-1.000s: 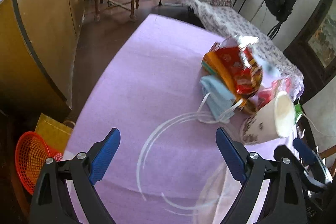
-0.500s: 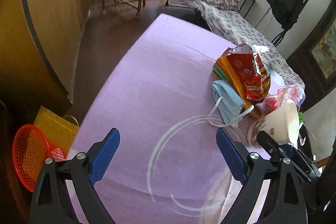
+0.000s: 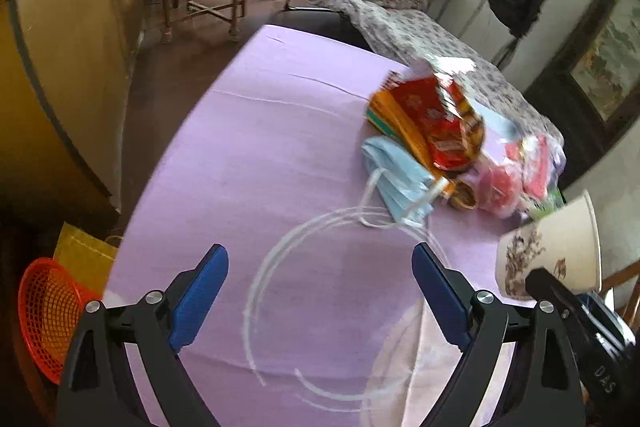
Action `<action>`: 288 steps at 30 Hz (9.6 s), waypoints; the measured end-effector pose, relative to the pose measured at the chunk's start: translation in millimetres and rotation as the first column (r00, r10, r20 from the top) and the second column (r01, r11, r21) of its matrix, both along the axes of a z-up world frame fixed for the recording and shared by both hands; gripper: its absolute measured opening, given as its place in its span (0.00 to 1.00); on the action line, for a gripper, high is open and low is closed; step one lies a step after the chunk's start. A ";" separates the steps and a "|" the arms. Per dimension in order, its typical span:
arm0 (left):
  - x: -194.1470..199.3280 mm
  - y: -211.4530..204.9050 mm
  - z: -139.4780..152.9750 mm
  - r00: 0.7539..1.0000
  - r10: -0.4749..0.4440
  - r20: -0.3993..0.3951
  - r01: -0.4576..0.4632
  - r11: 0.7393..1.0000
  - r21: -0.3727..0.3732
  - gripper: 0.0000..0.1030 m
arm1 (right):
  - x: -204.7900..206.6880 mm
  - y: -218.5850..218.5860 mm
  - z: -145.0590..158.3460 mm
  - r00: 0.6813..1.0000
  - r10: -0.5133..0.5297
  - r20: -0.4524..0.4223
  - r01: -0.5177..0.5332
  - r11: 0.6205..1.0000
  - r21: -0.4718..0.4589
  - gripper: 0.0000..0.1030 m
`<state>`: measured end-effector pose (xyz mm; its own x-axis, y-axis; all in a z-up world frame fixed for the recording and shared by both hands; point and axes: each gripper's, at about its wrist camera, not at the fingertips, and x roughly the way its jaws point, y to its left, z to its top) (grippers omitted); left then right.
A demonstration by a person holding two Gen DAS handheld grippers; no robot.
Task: Collect trash
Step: 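Close the right gripper on the rim of the white paper cup, then grasp the blue face mask with the left gripper while the right gripper holds the cup, then carry mask and cup to the red wastebasket and release both, then move both tools back over the table toward the red snack bag, then close the left gripper on the red snack bag and lift it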
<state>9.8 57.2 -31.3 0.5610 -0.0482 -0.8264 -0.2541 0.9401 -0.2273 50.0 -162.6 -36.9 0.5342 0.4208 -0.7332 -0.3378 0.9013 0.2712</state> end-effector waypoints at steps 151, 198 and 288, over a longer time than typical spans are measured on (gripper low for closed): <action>-132.2 77.0 58.6 0.986 -0.055 0.156 0.073 0.991 -0.113 0.17 | -81.0 115.7 51.6 0.957 0.290 0.001 -0.290 0.955 -0.055 0.76; -276.5 344.3 -99.9 0.786 0.568 -0.243 -0.609 0.778 -0.155 0.46 | -134.2 434.5 -74.3 0.674 0.619 -0.403 -0.676 0.736 0.000 0.81; 94.9 -8.4 -8.6 0.988 0.078 -0.134 -0.105 0.972 -0.211 0.70 | 33.9 -77.7 29.0 0.976 -0.207 0.068 0.197 0.971 0.138 0.93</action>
